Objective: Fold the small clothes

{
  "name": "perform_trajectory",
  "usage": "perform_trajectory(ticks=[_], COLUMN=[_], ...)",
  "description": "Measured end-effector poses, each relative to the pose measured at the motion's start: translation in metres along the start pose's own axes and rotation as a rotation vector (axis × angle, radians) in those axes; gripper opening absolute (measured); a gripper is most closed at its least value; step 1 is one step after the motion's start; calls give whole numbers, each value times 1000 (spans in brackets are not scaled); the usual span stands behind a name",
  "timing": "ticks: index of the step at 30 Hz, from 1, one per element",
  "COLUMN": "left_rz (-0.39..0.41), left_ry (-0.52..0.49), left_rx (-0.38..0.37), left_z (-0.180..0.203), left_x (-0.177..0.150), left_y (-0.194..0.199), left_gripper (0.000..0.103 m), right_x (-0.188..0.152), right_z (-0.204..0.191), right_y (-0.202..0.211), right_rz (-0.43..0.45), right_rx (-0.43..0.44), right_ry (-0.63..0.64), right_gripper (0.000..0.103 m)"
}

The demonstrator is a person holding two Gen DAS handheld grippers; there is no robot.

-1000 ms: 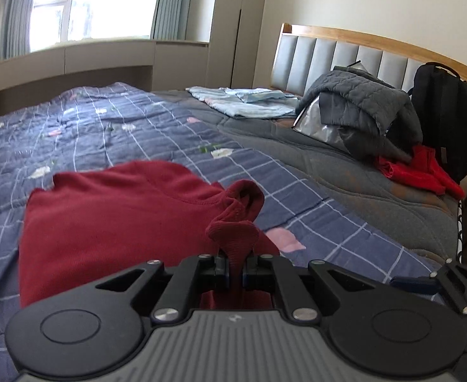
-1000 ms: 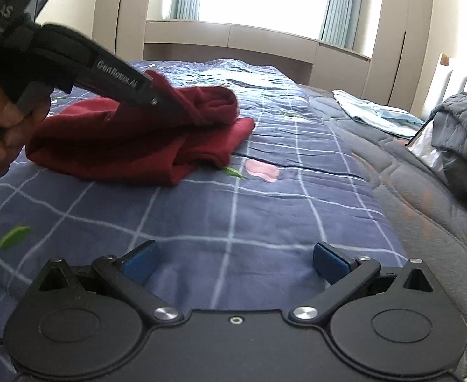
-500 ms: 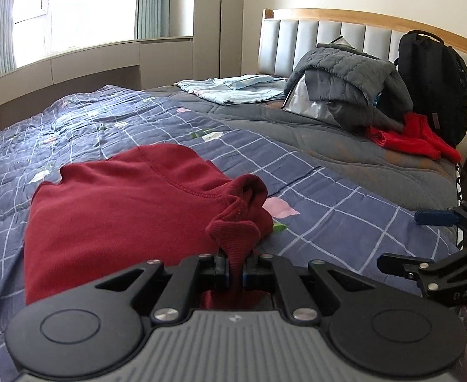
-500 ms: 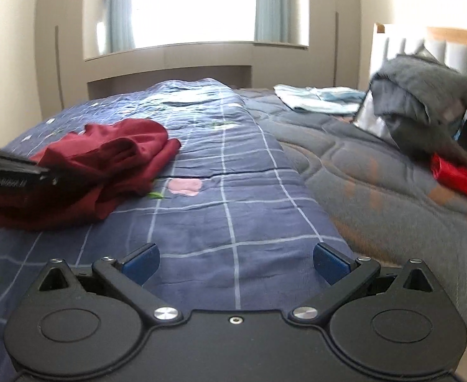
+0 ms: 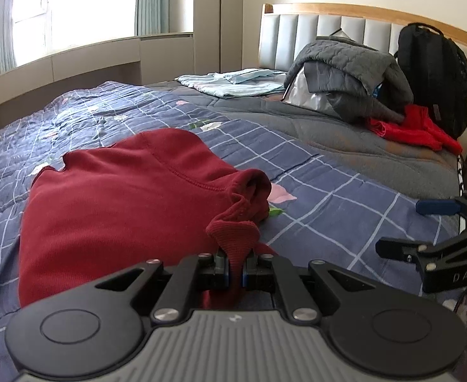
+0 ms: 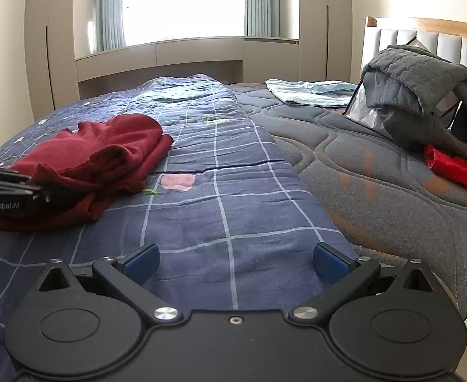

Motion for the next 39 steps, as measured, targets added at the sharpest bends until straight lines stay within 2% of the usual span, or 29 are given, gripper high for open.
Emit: perform_trajectory(ticks=[3,4,6,7,8,11,15,16,19,21,25,29,34,39], left_rz=[-2,-5,-6,0,7,25,65,78,118,116,51,-9,-9,-16], left_ry=[1,10,28,49,69,111,187,215,302,354,461,584,650,628], left_rx=[5,6,-10,-41,-61,-84,-68,-61,4,78,227,306,321,315], left_z=[1,2,2,2,2,2,-7,-11,-30,-46,-84,-114,-131,-129], left_x=[0,0,0,-1,-1,-2,-1,0,2,1,-6,-15,-27,-28], left_y=[1,1,4,6,8,15,29,34,47,51,47,44,52,49], left_gripper=[10,15,38,59,70,80,94,100,103,103,103,103,103,103], right_x=[0,0,1,1,2,2,2,2,5,10,28,45,47,45], right_z=[-1,-1,-1,0,0,2,4,4,0,-6,-27,-57,-94,-97], right_y=[0,0,1,1,1,1,4,4,3,2,0,-7,-20,-30], right_rz=[0,0,1,1,0,-3,-3,-4,-6,3,47,67,38,19], right_rx=[-3,-2,-3,-4,-7,-16,-22,-24,-27,-15,68,176,248,188], right_ry=[-2,-2,-5,-5,-6,-13,-24,-23,-11,-1,28,80,167,176], right_gripper=[103,103,103,102,102,103,103,102,103,103,103,103,102,102])
Point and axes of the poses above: each gripper's, at about its wrist camera, not at the fingertips, and y roughly against the way its jaws point, z to its right, x to its top, the point moved 2 cm from there along -y, roughly the way its jaws point, and after that the axes turned 2 degrees about -z, right-handed, at the moved point
